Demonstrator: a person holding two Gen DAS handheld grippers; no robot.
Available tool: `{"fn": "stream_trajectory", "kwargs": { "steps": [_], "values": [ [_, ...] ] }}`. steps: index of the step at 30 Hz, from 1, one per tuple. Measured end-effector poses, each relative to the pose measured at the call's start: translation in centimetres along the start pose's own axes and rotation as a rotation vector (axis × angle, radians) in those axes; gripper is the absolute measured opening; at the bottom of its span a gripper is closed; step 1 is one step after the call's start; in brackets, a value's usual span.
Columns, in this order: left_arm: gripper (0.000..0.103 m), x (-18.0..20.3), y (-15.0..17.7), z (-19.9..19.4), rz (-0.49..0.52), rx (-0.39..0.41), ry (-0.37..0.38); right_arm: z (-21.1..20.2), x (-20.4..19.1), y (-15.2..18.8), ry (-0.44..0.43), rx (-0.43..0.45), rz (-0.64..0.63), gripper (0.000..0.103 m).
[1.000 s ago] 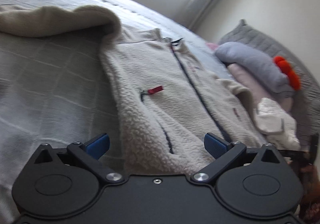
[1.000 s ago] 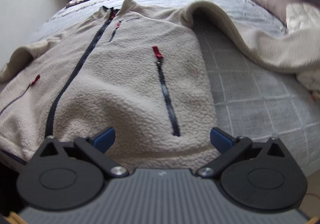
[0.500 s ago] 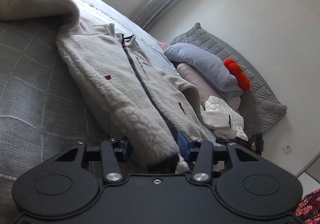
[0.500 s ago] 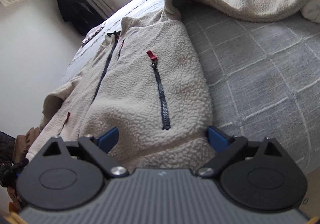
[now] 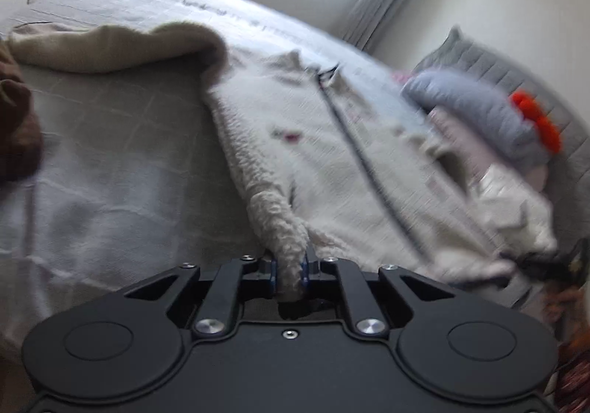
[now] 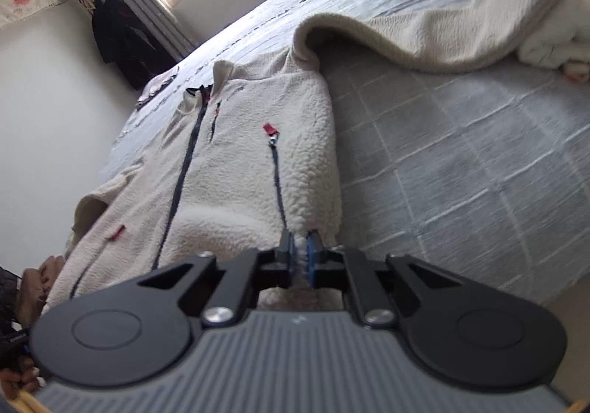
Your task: Fold large clothes
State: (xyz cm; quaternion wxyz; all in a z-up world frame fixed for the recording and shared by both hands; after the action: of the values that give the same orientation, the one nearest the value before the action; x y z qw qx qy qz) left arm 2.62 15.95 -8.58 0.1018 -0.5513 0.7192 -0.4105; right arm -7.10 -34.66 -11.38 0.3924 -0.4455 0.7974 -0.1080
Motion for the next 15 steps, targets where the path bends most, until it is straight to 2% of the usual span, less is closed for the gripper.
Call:
{"fn": "stream_trajectory", "kwargs": {
  "steps": [2,4,5,6,7,8,9,10,11,12,15],
  "values": [
    [0.012,-0.6,2.0,2.4,0.055,-0.127,-0.067,2.5,0.4,1.3,0.114,-0.075,-0.063,0.006],
    [0.017,-0.7,3.5,4.2,0.12,-0.21,-0.105,3.6,0.1,2.1,0.164,-0.078,-0.126,0.008],
    [0.018,-0.5,3.4,4.1,0.139,-0.2,-0.118,3.3,-0.3,2.0,0.18,-0.069,-0.146,0.009],
    [0.022,-0.3,3.0,3.7,0.147,-0.187,-0.123,2.9,-0.7,1.8,0.196,-0.057,-0.164,0.018],
    [0.025,0.0,2.5,3.3,0.159,-0.175,-0.131,2.5,-1.0,1.6,0.206,-0.045,-0.186,0.033],
    [0.037,0.1,2.0,2.9,0.173,-0.164,-0.152,2.2,-1.2,1.2,0.21,-0.029,-0.204,0.042],
    [0.054,0.2,1.4,2.5,0.191,-0.146,-0.183,1.7,-1.1,0.5,0.214,-0.002,-0.214,0.057],
    [0.062,0.4,0.7,2.1,0.214,-0.12,-0.218,1.3,-0.9,-0.5,0.217,0.025,-0.212,0.064],
    [0.073,0.8,0.1,1.5,0.242,-0.083,-0.251,0.9,-0.5,-1.4,0.223,0.05,-0.198,0.064],
    [0.08,1.1,-0.7,1.2,0.269,-0.047,-0.272,0.6,0.0,-2.4,0.234,0.071,-0.18,0.066],
    [0.092,2.5,-3.0,1.5,0.327,0.026,-0.28,-0.6,1.5,-6.1,0.287,0.153,-0.161,0.072]
  ]
}}
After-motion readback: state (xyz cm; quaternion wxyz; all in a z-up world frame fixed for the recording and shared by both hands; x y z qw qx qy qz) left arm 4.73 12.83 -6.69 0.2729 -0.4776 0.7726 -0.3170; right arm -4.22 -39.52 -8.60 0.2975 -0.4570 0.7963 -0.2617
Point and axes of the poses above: each gripper's, at about its wrist camera, not at the fingertips, and z roughly the way its jaws point, x to its right, y to its underside, the point moved 7 cm from there along z, roughly the way its jaws point, and after that the axes turned 9 degrees about z, right-handed, at the moved point
